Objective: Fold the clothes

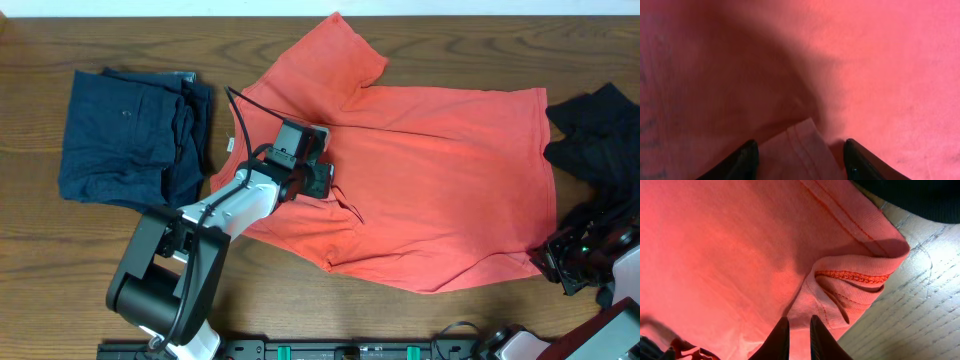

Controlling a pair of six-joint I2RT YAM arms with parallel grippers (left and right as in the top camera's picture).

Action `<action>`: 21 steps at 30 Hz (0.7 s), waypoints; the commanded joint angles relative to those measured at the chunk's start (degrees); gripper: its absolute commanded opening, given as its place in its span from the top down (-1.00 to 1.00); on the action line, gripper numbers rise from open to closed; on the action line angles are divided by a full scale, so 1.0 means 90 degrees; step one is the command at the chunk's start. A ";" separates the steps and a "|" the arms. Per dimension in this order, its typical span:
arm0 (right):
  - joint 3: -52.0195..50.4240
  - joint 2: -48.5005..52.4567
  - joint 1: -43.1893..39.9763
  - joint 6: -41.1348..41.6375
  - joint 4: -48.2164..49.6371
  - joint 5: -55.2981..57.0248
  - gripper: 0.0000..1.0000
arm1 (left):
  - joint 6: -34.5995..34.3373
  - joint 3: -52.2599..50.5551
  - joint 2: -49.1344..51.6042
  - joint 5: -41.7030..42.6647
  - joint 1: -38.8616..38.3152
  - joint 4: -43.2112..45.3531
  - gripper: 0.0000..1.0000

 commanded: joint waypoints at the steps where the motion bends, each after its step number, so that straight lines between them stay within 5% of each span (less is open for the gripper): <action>1: 0.0078 0.0007 0.0070 -0.0075 0.0000 -0.0024 0.72 | 0.0238 0.0102 0.0131 0.0080 0.0012 0.0126 -0.10; 7: 0.0078 0.0007 0.0070 -0.0075 -0.0039 -0.0024 0.73 | 0.0243 0.0102 0.0406 0.0080 0.0012 0.0206 -0.08; 12: 0.0078 0.0007 0.0070 -0.0075 -0.0075 -0.0027 0.72 | 0.0238 0.0104 0.0420 0.0083 0.0012 0.0272 0.53; 17: 0.0078 0.0007 0.0070 -0.0080 -0.0087 -0.0024 0.73 | 0.0189 0.0146 0.0223 0.0083 0.0012 0.0294 0.85; 21: 0.0078 0.0007 0.0070 -0.0126 -0.0121 -0.0027 0.74 | 0.0189 0.0180 -0.0141 0.0080 0.0012 0.0272 0.88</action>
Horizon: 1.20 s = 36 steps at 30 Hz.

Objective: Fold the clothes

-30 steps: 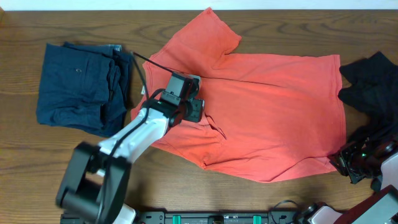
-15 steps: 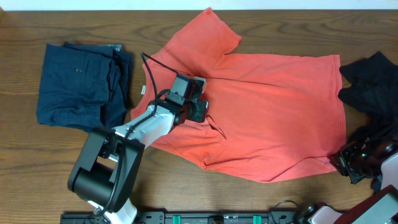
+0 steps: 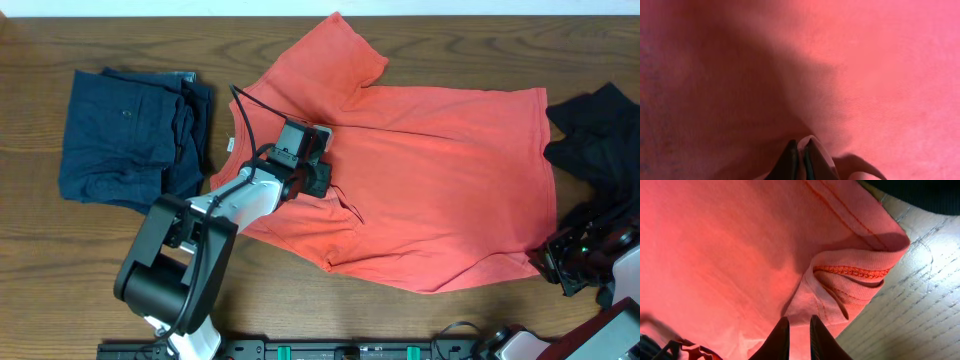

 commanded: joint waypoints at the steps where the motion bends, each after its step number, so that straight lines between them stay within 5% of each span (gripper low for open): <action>1: 0.0078 0.0007 0.0070 -0.0107 -0.0024 -0.0022 0.72 | -0.0010 0.0146 -0.0481 0.0058 0.0005 0.0005 0.88; 4: 0.0078 0.0007 0.0070 -0.0104 -0.0022 -0.0022 0.72 | -0.0010 0.0146 -0.0716 0.0058 0.0005 -0.0029 0.81; 11: 0.0078 0.0007 0.0070 -0.0104 -0.0027 -0.0022 0.74 | -0.0007 0.0146 -0.0729 -0.0546 0.0005 -0.0393 0.09; 18: 0.0078 0.0007 0.0070 -0.0202 -0.0095 0.0027 0.69 | -0.0012 0.0148 -0.1275 -0.1039 0.0287 -0.1443 0.07; 27: 0.0078 0.0007 0.0070 -0.0221 0.0007 0.0248 0.47 | -0.0228 0.0102 -0.2285 -0.1093 0.1511 -0.4155 0.06; 32: 0.0080 0.0007 -0.0046 -0.0143 0.0228 0.0308 0.09 | -0.0437 -0.0294 -0.1957 -0.1093 0.2115 -0.4274 -0.01; 36: 0.0080 0.0007 -0.0325 -0.0024 0.0340 0.0287 0.02 | -0.0469 -0.0425 -0.1603 -0.1090 0.2497 -0.4109 -0.03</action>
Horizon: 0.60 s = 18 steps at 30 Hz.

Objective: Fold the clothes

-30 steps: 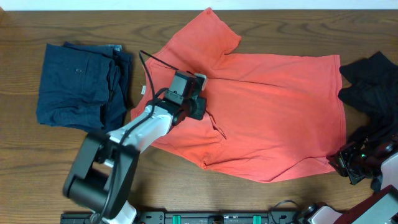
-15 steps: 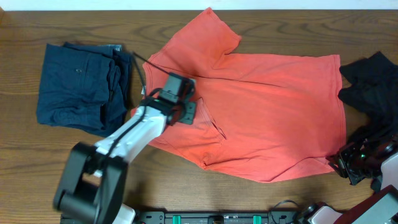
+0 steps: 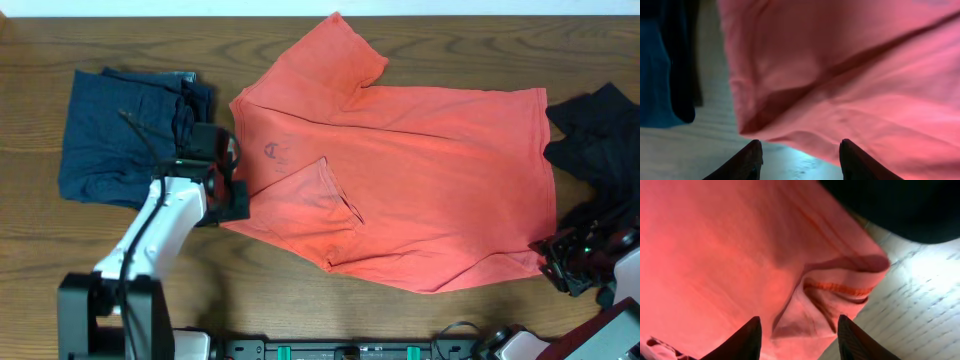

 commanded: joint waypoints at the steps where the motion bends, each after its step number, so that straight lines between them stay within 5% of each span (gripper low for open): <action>1: 0.0083 0.0005 -0.0274 0.0126 0.0049 0.0007 0.02 | -0.0131 -0.0112 0.0321 -0.0058 0.0284 0.0095 -0.04; 9: 0.0090 0.0005 -0.0877 0.0124 0.0032 -0.0032 0.01 | -0.0131 -0.0112 0.1239 -0.0107 0.0493 0.0277 -0.01; 13: 0.0090 0.0005 -0.0877 0.0085 -0.0041 -0.0211 0.03 | -0.0131 -0.0112 0.1523 -0.0126 0.0493 0.0296 0.38; 18: 0.0085 0.0005 -0.0444 -0.0083 -0.0233 -0.0330 0.15 | -0.0131 -0.0109 0.1530 -0.0124 0.0493 0.0296 0.63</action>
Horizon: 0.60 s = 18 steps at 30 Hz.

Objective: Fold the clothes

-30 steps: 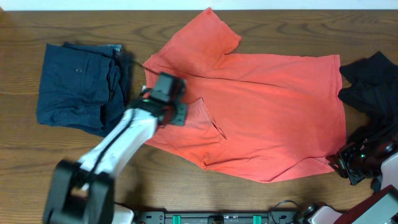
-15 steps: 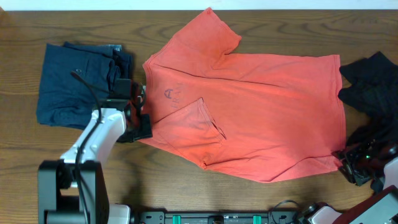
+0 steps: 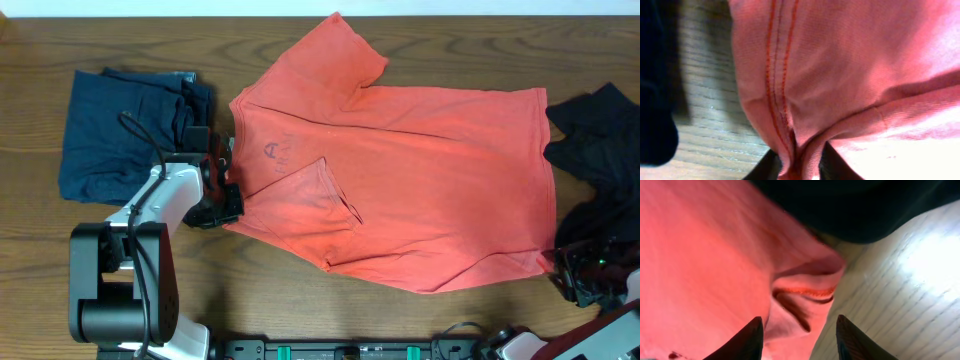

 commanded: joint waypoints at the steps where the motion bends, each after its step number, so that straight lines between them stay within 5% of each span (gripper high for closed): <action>1: 0.0083 0.0005 0.0391 -0.0107 -0.0073 -0.0153 0.20 | -0.0012 -0.0182 0.0401 -0.0306 0.0041 0.0032 0.73; 7: -0.0017 0.0005 0.0908 0.0175 -0.0068 0.0359 0.21 | -0.0012 -0.0182 0.0401 -0.0304 0.0041 0.0010 0.78; 13: -0.0228 0.0005 0.1022 0.0338 0.0063 0.0529 -0.03 | -0.0012 -0.0182 0.0401 -0.0304 0.0041 -0.0012 0.78; 18: -0.0515 0.0005 0.1022 0.0415 0.0335 0.0525 0.18 | -0.0012 -0.0182 0.0401 -0.0304 0.0041 -0.0012 0.78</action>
